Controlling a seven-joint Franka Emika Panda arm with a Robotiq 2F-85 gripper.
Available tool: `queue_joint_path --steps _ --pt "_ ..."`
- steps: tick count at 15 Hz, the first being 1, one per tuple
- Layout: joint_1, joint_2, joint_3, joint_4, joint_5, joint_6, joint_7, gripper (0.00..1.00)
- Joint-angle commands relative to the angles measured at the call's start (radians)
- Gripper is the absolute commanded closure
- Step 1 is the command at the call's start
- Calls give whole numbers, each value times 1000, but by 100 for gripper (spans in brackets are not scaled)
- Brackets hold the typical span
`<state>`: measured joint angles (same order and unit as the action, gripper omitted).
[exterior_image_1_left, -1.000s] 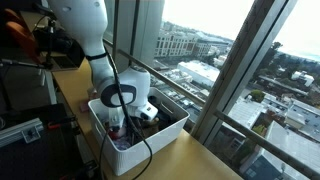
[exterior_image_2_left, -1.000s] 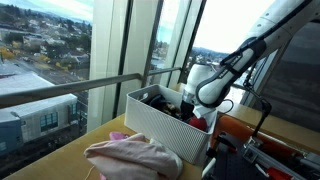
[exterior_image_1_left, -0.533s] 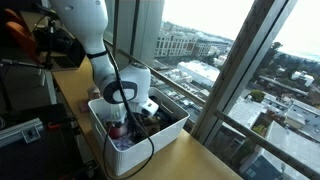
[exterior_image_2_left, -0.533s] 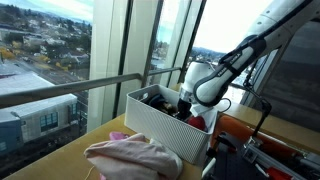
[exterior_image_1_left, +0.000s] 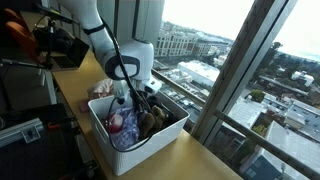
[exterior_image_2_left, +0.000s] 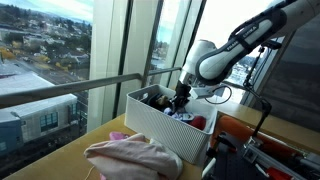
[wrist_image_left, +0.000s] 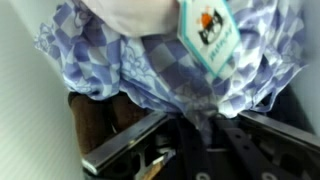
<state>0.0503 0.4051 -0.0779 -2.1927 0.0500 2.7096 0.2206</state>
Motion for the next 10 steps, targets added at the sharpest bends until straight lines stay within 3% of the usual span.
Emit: queue_joint_path --steps 1,5,10 --pt "-24 -161 62 -8 70 -88 -34 97" --pt "-21 -275 84 61 118 -170 -47 97" --pt "-14 -380 85 227 170 -280 -55 97"
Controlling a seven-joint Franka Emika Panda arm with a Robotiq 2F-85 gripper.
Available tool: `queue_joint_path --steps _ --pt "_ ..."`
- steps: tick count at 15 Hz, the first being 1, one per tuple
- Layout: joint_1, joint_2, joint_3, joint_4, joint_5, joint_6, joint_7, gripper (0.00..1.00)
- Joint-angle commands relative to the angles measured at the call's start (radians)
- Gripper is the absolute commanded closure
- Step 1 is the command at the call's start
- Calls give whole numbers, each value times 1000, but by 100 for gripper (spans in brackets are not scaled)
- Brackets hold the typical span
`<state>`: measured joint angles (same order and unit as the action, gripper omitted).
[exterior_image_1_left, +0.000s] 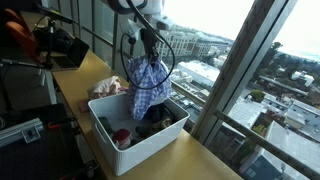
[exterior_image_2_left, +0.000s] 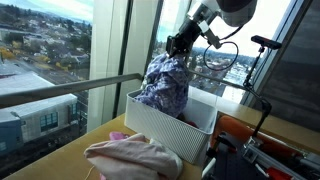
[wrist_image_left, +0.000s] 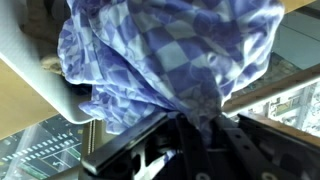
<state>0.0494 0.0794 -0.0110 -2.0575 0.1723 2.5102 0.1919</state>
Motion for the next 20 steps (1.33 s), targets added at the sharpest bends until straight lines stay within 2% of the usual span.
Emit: queue_joint_path --steps 1,6,14,20 --pt "-6 -77 22 117 51 -93 -18 97" --pt "40 -152 75 167 56 -122 4 97" --pt "133 -267 181 -6 65 -101 57 97" --pt "158 -383 209 -35 62 -129 78 97"
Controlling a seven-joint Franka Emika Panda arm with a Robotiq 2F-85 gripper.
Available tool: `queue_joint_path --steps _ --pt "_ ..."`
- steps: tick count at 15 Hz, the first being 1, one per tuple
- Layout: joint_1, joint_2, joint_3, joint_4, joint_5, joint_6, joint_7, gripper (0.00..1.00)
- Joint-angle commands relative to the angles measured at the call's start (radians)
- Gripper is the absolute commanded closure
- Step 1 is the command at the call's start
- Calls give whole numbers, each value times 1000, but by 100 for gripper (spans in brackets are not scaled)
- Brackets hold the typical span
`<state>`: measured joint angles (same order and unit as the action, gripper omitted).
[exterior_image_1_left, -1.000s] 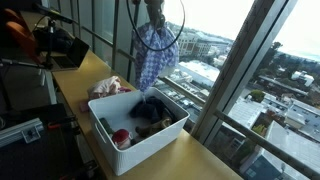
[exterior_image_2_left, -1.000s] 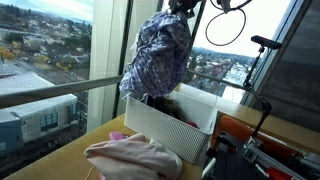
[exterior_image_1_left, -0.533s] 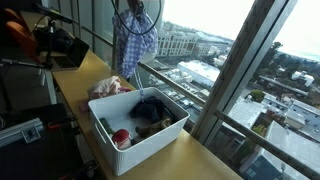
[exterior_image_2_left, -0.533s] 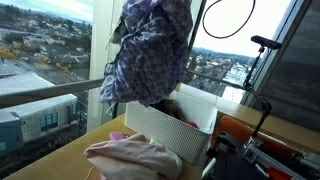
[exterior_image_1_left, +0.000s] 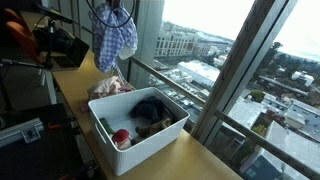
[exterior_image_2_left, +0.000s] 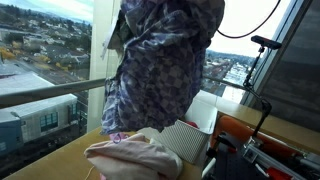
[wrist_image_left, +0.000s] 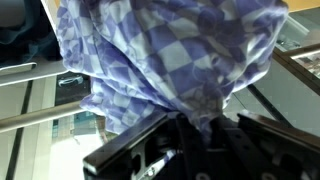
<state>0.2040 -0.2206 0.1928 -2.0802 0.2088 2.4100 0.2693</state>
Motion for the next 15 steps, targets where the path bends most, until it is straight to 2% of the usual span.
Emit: queue_joint_path --steps 1,6,8,12,15 --pt "4 -99 6 -1 24 -35 0 97" --pt "-3 -142 5 118 3 -64 -7 97" --pt "2 -145 13 131 8 -62 -8 97" --pt "6 -129 30 76 10 -23 -5 97" --pt "4 -110 39 -15 3 16 -14 97"
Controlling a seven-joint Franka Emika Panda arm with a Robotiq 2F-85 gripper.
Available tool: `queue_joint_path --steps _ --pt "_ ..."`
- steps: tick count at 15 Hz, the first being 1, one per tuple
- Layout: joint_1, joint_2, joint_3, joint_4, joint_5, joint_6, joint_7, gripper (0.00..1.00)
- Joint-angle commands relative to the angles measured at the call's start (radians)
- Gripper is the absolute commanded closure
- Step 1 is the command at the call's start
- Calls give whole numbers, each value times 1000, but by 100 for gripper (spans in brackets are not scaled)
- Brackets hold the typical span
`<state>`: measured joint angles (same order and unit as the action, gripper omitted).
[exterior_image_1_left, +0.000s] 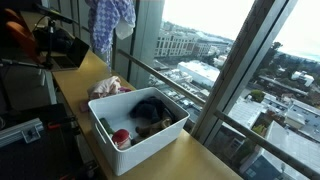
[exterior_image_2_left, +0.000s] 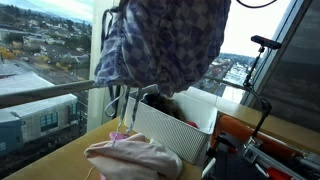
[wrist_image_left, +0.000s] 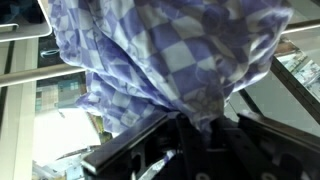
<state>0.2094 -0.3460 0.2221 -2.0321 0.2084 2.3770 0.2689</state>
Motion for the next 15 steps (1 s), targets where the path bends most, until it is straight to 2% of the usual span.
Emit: queue_joint_path --steps 1,7,13,15 --pt "-2 27 9 -97 4 65 -18 97" --pt "4 149 44 -244 -38 229 9 97" --pt "27 227 66 -262 -79 286 5 97" --pt "28 256 75 -262 -128 313 18 97"
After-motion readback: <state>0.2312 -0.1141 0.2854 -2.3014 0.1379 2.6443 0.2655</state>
